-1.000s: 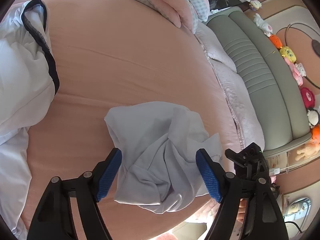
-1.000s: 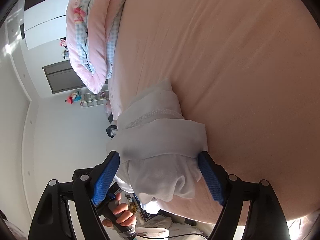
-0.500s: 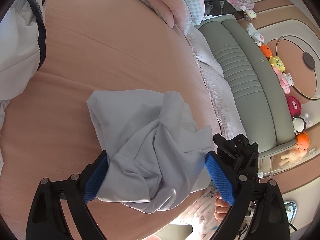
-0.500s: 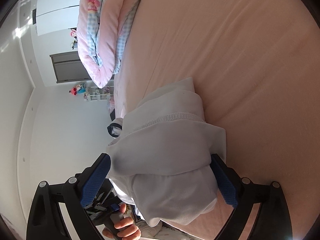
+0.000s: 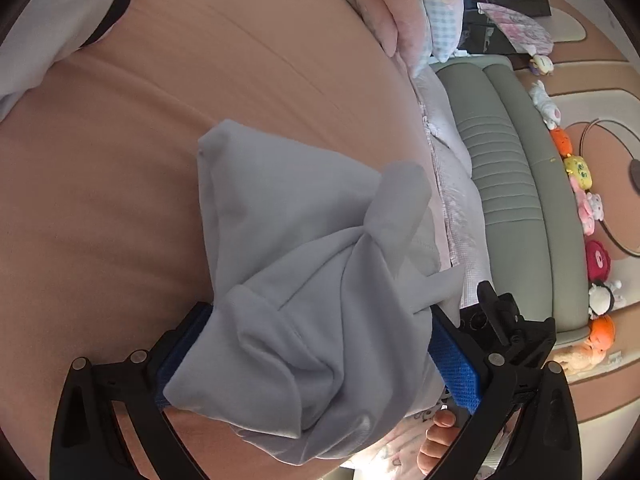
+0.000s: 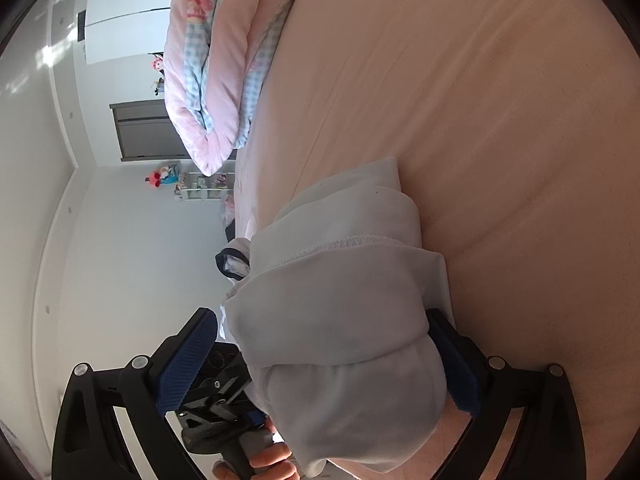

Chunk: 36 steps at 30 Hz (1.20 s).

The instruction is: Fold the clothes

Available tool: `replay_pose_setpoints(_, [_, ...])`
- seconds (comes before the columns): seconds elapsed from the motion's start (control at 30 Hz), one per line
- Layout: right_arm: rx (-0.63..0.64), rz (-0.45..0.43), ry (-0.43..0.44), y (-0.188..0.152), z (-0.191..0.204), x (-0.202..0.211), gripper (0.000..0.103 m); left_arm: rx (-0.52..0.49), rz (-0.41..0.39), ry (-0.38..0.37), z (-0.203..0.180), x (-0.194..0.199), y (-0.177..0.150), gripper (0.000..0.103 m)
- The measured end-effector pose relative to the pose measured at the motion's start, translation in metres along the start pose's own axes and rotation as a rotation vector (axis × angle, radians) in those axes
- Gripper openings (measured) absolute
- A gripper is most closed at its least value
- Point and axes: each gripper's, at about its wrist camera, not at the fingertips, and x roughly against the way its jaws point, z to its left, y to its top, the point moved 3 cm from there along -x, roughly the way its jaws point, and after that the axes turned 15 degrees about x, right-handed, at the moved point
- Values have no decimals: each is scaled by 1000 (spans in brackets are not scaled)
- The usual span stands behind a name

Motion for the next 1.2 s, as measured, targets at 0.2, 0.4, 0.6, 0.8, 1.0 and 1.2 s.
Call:
replay_pose_setpoints(0.2, [65, 20, 33, -5, 4, 2, 101, 62, -18, 11, 7, 4, 8, 87])
replay_pose_setpoints(0.4, [181, 79, -98, -10, 17, -11, 100, 45, -54, 28, 9, 8, 3, 75])
replay_pose_setpoints(0.6, [199, 62, -229, -6, 15, -10, 67, 37, -110, 26, 12, 9, -6, 59])
replay_pose_setpoints(0.8, [318, 36, -379, -1, 30, -10, 55, 10, -138, 47, 12, 13, -4, 47])
replay_pose_setpoints(1.0, [392, 45, -467, 4, 40, -15, 55, -64, -180, 123, 0, 13, -5, 47])
replay_pose_setpoints(1.2, [363, 55, -401, 4, 41, -14, 55, -16, -189, 85, 0, 14, -10, 42])
